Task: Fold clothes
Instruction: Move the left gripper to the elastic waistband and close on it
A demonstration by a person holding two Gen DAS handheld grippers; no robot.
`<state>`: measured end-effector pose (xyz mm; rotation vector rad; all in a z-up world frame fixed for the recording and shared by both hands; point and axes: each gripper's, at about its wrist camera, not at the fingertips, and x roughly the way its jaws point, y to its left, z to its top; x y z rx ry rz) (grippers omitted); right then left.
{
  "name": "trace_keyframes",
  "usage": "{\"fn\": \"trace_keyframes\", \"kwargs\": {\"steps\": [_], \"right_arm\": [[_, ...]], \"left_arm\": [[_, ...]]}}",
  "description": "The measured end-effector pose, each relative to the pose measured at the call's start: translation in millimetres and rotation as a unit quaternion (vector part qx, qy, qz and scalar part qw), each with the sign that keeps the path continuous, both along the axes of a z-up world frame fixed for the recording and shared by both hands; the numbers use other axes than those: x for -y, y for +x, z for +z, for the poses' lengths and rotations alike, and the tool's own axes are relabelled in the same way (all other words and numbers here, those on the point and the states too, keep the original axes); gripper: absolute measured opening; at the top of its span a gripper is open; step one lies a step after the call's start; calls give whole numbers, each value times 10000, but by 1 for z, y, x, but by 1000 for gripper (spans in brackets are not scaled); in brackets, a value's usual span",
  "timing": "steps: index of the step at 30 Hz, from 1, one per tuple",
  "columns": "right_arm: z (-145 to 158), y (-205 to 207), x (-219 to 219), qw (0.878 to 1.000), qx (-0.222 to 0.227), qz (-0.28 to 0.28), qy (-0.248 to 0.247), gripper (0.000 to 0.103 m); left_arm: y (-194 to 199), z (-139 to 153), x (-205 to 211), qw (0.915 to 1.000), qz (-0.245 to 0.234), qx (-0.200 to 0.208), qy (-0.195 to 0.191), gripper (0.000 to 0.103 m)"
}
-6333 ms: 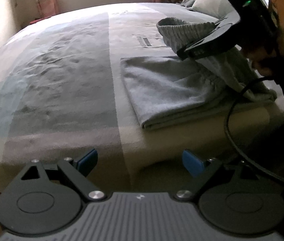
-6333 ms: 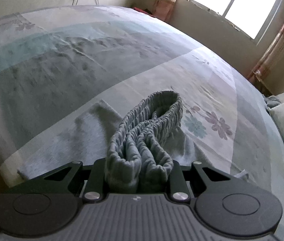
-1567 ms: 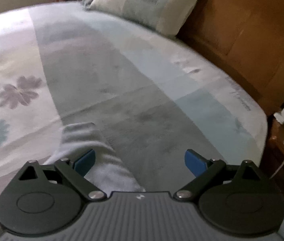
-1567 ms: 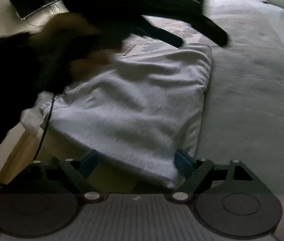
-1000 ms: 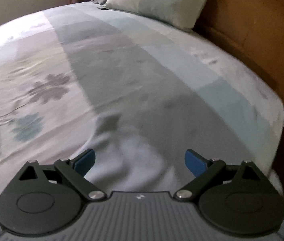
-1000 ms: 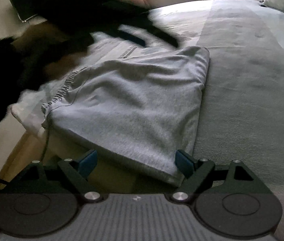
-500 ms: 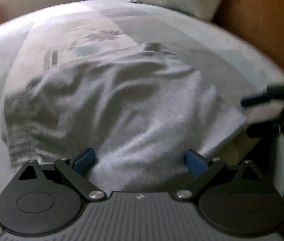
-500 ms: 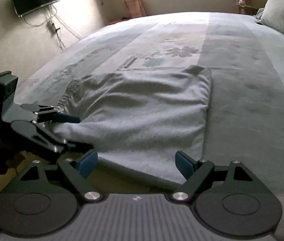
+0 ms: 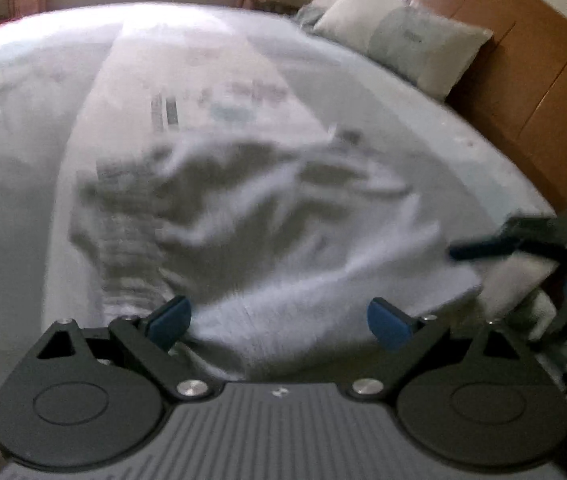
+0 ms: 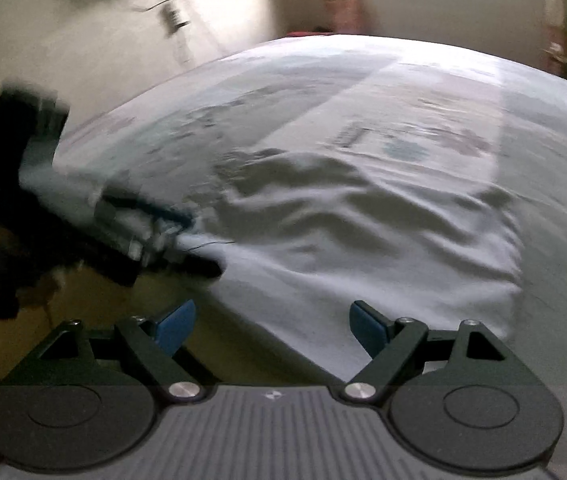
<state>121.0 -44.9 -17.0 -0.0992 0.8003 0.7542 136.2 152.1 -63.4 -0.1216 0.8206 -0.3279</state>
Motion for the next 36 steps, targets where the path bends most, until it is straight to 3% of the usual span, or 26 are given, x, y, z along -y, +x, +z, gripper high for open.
{"fn": "trace_keyframes", "kwargs": {"steps": [4,7,12,15,16,22,26,29,32,36], "right_arm": [[-3,2,-37,9993,15,362,109,88],[-9,7,-58,9981,9,583,201,88],[-35,9,-70,9976,-216,665,6,90],[-39,4,-68,9976,-162,666,45,91],[-39,4,-66,9977,-190,641,79,91],[-41,5,-56,9968,-312,627,378,92],[-41,3,-56,9969,-279,622,383,93],[-40,1,-57,9972,-249,623,342,94],[-40,0,-57,9973,-251,588,348,94],[-37,-1,-56,9973,-270,585,342,94]], "left_arm": [[27,29,-9,9996,51,250,-158,96],[58,35,-4,9992,-84,275,-279,96],[105,4,5,9996,-50,-66,-256,96],[125,-36,-7,9962,354,-588,-535,95],[123,-42,-11,9956,412,-516,-665,95],[112,-23,7,9985,227,-497,-42,95],[118,-6,26,9998,-143,-122,14,95],[133,-18,32,9992,-110,-365,-106,95],[143,-42,27,9978,155,-647,16,95],[136,-27,26,9977,120,-670,68,95]]}}
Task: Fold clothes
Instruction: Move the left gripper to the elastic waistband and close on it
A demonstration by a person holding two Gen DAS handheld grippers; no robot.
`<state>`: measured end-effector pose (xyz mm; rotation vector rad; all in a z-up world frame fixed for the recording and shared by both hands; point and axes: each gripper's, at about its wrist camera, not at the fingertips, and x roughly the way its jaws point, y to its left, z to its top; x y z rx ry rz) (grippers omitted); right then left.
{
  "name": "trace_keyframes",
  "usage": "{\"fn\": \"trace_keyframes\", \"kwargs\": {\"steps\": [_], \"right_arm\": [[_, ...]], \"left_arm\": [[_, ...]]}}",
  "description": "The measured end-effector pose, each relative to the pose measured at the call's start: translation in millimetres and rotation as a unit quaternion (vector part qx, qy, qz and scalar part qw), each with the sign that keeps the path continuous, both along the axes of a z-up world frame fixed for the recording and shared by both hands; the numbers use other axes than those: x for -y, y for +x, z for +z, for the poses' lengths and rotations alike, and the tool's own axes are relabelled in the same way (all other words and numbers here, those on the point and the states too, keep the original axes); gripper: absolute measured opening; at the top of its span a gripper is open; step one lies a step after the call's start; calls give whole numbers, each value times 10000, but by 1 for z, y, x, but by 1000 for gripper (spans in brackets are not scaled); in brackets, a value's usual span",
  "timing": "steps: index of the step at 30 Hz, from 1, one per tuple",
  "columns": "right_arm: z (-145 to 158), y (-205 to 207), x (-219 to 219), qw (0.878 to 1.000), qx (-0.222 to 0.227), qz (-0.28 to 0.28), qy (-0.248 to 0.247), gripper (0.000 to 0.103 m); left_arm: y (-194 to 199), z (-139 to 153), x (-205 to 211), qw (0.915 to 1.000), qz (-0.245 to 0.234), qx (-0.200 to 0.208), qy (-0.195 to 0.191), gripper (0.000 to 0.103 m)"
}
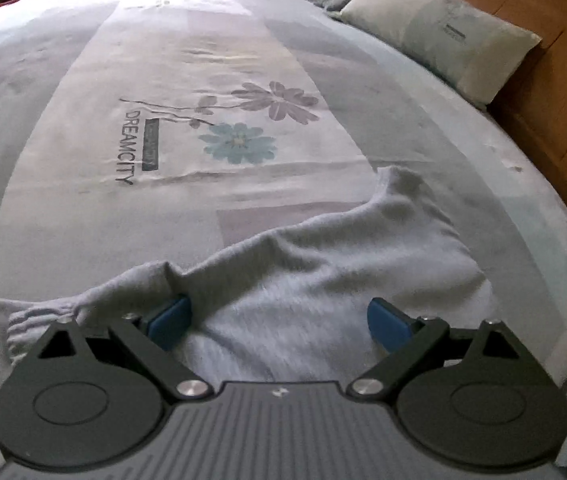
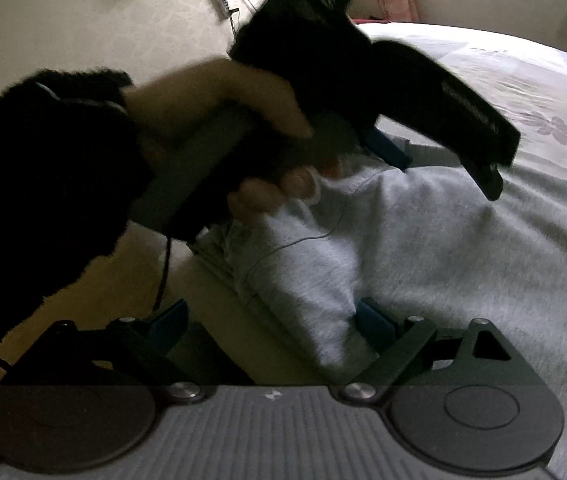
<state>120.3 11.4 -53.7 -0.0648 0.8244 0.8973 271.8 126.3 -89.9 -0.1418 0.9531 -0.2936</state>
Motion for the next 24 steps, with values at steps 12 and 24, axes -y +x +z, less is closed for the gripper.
{"fn": "trace_keyframes", "kwargs": {"steps": [12,24], "right_arm": [[34,28,100,9815,-618,-1593,862,96],[28,18,156,9624,-856,-2310,1146,98]], "left_arm": [[-72,33,-109,9962,783,-60,-374,95],[-96,-30,-155,9634,1608,-654,-2043,95]]}}
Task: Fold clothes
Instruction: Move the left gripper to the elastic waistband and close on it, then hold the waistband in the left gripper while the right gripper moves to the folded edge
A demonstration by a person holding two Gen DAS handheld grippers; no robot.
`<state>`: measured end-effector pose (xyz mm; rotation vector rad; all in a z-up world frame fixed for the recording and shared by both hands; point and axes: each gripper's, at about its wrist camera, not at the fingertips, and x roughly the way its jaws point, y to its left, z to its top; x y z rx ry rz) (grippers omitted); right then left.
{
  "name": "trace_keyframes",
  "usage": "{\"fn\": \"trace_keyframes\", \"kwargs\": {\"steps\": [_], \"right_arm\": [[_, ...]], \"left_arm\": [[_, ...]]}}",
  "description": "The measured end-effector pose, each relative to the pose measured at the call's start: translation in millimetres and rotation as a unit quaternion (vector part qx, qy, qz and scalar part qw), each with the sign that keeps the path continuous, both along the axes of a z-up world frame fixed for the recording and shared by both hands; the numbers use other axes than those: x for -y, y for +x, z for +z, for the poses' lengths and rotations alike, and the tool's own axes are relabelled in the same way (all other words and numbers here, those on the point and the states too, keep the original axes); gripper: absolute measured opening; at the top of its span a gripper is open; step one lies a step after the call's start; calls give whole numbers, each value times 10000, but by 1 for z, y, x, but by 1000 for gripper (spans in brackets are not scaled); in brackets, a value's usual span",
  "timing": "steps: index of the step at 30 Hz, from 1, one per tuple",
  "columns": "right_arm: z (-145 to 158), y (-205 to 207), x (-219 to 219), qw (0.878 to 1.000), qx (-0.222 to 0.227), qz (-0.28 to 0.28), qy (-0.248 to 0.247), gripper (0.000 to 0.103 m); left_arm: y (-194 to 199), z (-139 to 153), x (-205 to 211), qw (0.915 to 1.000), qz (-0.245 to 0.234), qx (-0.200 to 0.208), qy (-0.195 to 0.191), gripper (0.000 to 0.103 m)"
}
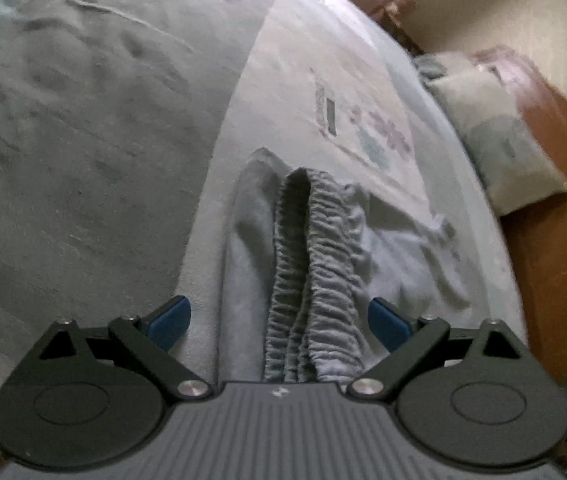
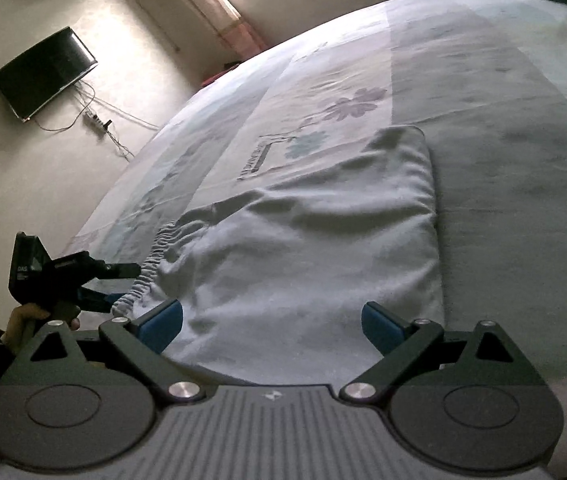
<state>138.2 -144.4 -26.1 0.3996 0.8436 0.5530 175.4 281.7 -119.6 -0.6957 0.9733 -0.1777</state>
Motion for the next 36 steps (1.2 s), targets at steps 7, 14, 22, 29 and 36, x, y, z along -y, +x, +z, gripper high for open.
{"fn": "trace_keyframes", "kwargs": {"steps": [7,14,22,29,36], "right_arm": [[-10,4,-1,9998,-194,-82,-27,99],[-10,6,-2,9997,-208,-83,-74,99],[-15,12,6,9989,-345,-283,-149,99],[-18,13,5,9984,-384,-329,-252,99],[-16,11,5,9986,-358,-292,-257,99]], "left_arm": [[15,-8,-3,9990,-96,71,-442,97],[28,-5,6,9991,-233,93,-355,97],[-1,-5,9,9971,-531,110,-541,98],[5,-7,9,9966,-563,90,-603,99],[29,-6,15,9967,-617,84,-519,100]]}}
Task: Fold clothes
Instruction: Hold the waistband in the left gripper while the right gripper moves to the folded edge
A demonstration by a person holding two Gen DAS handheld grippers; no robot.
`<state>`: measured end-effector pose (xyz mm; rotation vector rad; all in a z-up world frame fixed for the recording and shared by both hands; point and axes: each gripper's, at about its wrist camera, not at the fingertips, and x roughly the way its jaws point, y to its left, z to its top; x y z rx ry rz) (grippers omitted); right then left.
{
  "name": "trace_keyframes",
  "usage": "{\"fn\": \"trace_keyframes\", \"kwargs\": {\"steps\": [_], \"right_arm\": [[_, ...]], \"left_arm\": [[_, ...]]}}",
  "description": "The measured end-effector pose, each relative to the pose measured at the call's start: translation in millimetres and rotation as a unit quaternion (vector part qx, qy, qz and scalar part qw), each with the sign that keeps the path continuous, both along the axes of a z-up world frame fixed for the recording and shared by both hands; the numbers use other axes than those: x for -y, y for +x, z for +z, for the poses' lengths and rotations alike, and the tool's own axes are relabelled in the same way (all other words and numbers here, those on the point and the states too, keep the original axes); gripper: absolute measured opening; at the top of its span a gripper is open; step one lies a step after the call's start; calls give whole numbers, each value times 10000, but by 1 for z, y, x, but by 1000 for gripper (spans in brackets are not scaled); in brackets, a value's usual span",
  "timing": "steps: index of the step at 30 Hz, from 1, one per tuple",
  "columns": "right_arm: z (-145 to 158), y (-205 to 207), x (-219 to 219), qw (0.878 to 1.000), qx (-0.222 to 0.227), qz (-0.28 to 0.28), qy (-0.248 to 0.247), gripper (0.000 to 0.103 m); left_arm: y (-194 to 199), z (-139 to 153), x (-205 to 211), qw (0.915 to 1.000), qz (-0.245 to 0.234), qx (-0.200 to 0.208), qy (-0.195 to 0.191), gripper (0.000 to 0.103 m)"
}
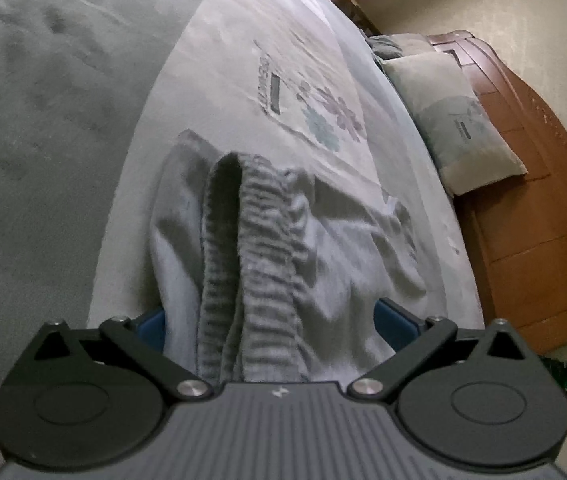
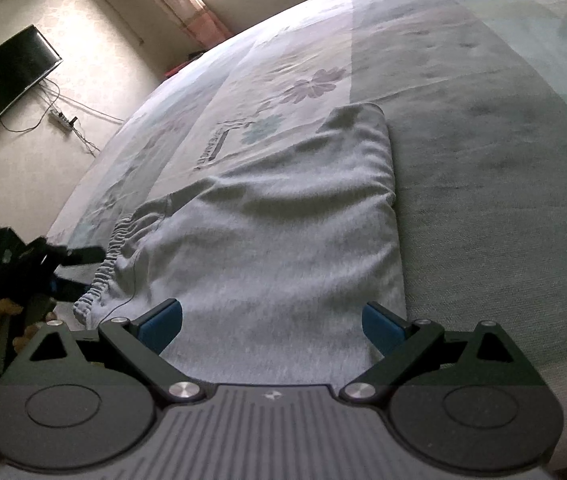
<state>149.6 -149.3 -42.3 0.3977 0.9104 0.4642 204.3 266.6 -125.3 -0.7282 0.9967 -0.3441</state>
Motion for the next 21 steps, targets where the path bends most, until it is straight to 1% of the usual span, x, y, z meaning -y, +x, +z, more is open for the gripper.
{"fn": "trace_keyframes", "kwargs": {"steps": [5,7,9,11,13,15,18,19,21], "right_arm": [[4,8,7,10000,-53,35,41,100],[7,14,18,9999,-81,-59,55,102],[9,21,36,9994,-161,-273,103,103],[5,30,54,9983,-383,-413,179,103],[-5,40,70,9957,-704,-524,291,103],[-16,50,79,9913,-1037,-481,653,103],[-24,64,79,9837,-1186,-178,1338,103],[-29,71,74,9804,-1278,-66,1500,103],[-32,82,63,9789,-1267,36,1603,103]], "left_arm": [[-3,-1,0,9999,2,-54,-86,101],[-9,-1,-1,9999,-38,-96,-131,101],[-15,0,-2,9998,-93,-117,-155,101],[-19,-1,-3,9997,-105,-109,-197,101],[-17,-3,-5,9995,-71,-109,-283,101],[-12,-5,-6,9993,-49,-97,-357,101],[0,-6,-3,9993,-82,-89,-365,101],[5,-6,-2,9993,-103,-86,-360,101],[14,-6,0,9993,-134,-81,-352,101]]}}
